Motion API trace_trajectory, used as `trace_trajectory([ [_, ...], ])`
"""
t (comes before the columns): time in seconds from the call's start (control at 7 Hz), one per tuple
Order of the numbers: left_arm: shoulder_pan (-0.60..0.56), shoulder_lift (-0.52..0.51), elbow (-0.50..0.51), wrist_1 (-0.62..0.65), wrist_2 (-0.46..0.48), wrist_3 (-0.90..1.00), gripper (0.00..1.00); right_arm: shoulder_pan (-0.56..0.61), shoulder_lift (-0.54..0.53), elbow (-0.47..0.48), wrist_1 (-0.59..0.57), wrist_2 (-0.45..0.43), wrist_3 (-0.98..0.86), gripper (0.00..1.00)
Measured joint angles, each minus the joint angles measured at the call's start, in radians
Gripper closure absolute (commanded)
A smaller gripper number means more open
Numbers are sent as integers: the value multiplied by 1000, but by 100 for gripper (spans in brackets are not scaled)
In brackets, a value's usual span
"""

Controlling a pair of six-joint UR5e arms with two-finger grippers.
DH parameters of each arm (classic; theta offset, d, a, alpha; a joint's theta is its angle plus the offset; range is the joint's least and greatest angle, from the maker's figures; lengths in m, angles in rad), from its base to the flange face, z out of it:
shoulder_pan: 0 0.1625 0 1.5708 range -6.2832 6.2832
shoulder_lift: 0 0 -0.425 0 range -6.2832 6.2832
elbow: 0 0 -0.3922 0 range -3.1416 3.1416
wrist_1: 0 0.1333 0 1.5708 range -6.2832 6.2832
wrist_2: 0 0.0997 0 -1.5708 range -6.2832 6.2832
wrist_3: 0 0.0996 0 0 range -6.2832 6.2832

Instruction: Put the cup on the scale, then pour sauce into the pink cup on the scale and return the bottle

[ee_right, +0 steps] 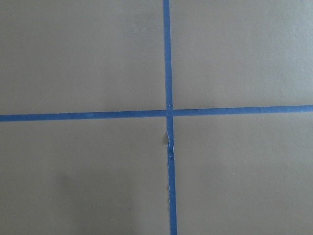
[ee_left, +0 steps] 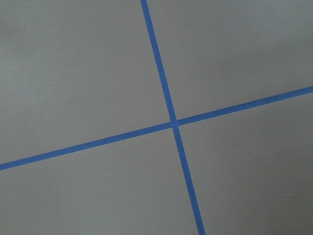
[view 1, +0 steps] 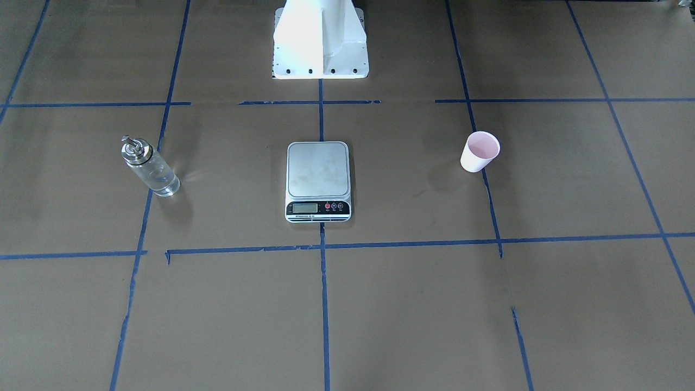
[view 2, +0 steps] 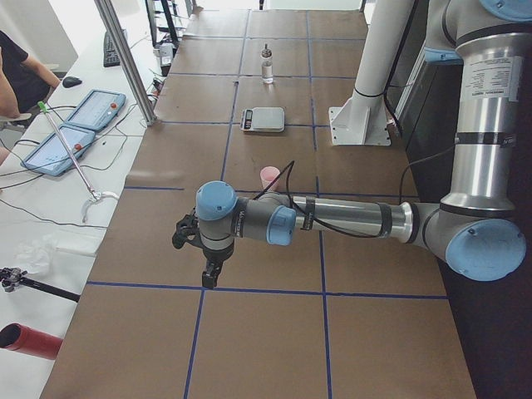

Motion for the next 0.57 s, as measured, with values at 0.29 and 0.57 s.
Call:
trace_trajectory([
  [0.29,6,7,-10,-8,-3,7,0,1,1,2,-10,-2,-4,0],
  [0.57,17,17,-41,-11,-2,10,0,1,-6,2,-6,5,-3,0],
])
